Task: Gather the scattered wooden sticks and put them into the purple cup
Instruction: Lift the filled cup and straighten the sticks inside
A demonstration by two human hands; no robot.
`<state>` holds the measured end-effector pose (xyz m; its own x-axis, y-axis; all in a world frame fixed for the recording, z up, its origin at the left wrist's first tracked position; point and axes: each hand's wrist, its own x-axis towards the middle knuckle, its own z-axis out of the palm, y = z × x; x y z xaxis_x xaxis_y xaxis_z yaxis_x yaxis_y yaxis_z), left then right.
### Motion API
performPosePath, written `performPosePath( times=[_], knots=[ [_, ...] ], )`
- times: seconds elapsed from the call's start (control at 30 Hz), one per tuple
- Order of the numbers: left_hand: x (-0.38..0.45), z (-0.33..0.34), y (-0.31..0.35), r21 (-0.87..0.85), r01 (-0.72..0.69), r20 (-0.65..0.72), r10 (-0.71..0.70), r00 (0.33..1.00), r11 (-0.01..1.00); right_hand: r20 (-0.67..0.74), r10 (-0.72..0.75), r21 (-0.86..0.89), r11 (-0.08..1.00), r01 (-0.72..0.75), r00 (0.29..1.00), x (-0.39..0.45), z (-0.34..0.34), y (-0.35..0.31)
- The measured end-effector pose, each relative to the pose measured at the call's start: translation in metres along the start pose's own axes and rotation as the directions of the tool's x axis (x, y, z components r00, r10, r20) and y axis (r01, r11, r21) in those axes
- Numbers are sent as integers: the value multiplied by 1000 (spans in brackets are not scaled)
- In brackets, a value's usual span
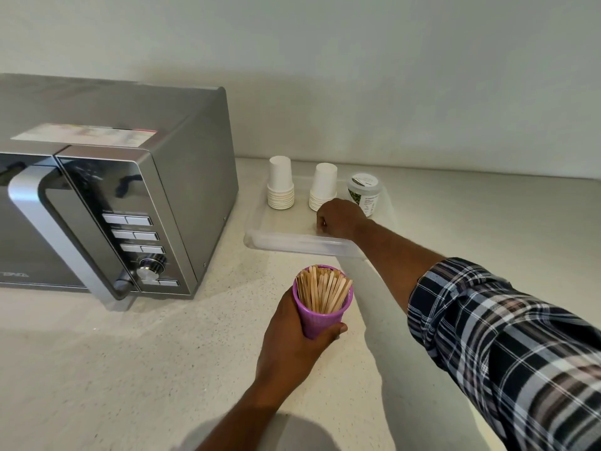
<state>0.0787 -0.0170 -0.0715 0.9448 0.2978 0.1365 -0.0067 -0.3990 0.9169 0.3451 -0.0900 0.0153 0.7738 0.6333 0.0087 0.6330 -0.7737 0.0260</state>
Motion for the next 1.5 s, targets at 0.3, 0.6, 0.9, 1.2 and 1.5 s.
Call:
performPosePath(
  times=[0.3, 0.6, 0.9, 1.2, 1.5],
  knots=[
    [0, 1, -4, 40, -1, 2, 1, 1000, 999, 52, -15, 54, 998, 12, 999, -7, -3, 5],
    [2, 0, -2, 44, -30, 2, 30, 1000, 999, -304, 270, 906, 378, 190, 913, -81, -63, -24],
    [-1, 0, 7, 44, -53, -32, 55, 998, 998, -271, 287, 955, 196, 220, 919, -181, -37, -69],
    [-4, 0, 9, 47, -33, 34, 32, 999, 998, -293, 477, 936, 318, 149, 828, -201, -16, -68],
    [-17, -5, 18, 42, -50, 62, 47, 997, 998, -165, 385, 936, 352, 20, 908, -222, 6, -77]
  ],
)
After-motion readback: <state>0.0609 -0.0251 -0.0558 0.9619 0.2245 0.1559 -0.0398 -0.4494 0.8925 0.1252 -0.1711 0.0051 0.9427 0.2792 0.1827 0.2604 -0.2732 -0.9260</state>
